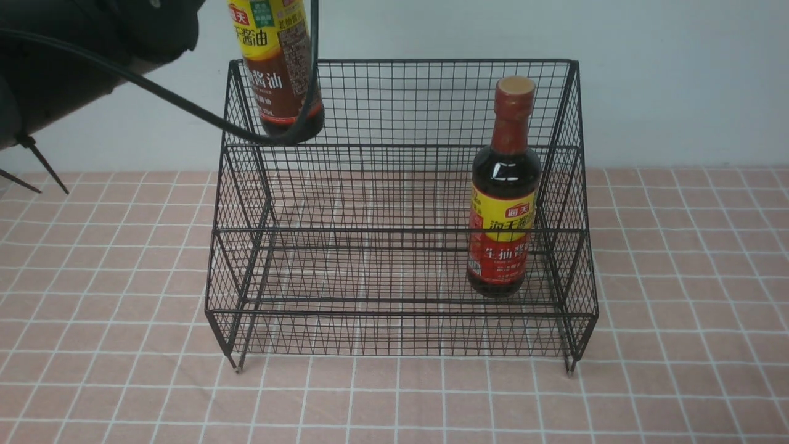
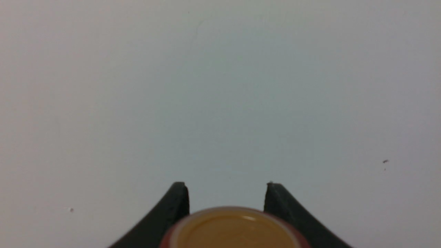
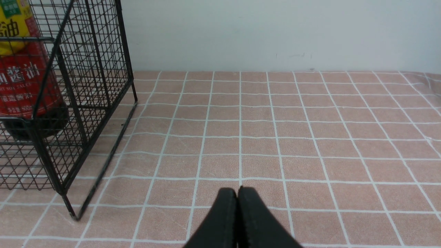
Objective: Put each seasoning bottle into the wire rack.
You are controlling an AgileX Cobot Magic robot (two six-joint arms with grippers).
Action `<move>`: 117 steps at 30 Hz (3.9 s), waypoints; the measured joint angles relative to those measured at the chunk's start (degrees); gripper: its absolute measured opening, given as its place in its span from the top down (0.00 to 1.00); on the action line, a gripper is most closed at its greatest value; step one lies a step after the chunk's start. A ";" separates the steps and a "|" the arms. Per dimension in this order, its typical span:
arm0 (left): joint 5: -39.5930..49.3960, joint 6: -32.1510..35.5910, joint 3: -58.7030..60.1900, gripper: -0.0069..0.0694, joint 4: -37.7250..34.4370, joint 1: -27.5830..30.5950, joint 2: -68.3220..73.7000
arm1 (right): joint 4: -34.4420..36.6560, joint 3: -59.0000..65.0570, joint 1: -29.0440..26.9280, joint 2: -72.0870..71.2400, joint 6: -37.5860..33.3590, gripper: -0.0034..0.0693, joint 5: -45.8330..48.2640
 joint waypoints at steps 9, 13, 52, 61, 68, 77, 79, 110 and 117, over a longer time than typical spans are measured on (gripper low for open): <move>-1.69 2.98 0.00 0.57 0.62 -0.05 3.16 | -0.02 0.00 0.00 0.00 0.00 0.97 0.00; -1.35 3.28 0.00 0.57 0.62 -0.05 3.78 | -0.02 0.00 0.00 0.00 0.00 0.97 0.00; 17.42 3.88 -0.54 0.42 -3.53 -0.05 9.39 | -0.07 0.00 0.00 0.00 0.00 0.97 0.00; 19.00 4.61 -0.54 0.38 -3.71 -0.05 3.40 | -0.07 0.00 0.00 0.00 0.00 0.97 0.00; 31.90 11.66 -0.54 0.61 -3.46 -0.05 -8.03 | -0.07 0.00 0.00 0.00 0.00 0.97 0.00; 45.60 11.78 0.33 0.92 -1.75 -0.05 -24.71 | -0.07 0.00 0.00 0.00 0.00 0.97 0.00; 46.92 10.19 2.92 0.92 -1.62 -0.05 -29.46 | -0.07 0.00 0.00 0.00 0.00 0.97 0.00; 55.29 1.72 42.22 0.92 7.44 -0.05 -80.41 | -0.07 0.00 0.00 0.00 0.00 0.97 0.00; 50.82 -13.69 51.10 0.92 19.78 3.83 -85.02 | -0.07 0.00 0.00 0.00 0.00 0.97 0.00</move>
